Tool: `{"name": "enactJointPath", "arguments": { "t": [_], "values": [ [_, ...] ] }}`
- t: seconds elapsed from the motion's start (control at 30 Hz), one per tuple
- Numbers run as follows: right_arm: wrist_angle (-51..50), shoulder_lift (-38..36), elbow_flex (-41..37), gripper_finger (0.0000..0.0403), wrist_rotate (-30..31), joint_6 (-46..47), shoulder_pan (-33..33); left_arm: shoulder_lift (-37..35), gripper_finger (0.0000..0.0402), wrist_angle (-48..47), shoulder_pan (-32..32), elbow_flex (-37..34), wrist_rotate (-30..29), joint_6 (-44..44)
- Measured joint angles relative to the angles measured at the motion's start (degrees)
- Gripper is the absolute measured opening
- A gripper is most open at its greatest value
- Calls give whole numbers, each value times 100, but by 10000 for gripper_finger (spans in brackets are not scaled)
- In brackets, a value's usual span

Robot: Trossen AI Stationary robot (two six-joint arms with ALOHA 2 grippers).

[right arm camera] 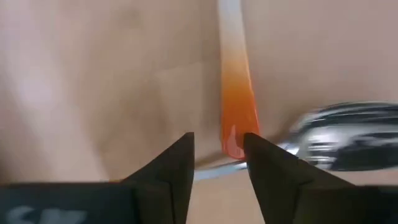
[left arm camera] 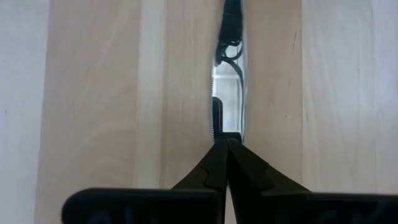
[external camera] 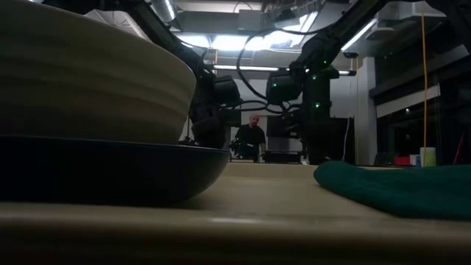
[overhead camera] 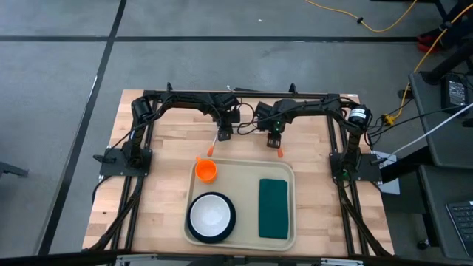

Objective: Set up tray
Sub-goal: Put the knife on the napkin

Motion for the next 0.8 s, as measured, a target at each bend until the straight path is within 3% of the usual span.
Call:
{"name": "enactJointPath", "arguments": {
  "t": [0.3, 0.8],
  "values": [
    [108, 10, 0, 174, 234, 5, -2, 0, 2, 14, 0, 0, -11, 31],
    [25, 31, 264, 173, 112, -165, -33, 0, 1, 31, -4, 0, -35, 140]
  ]
}}
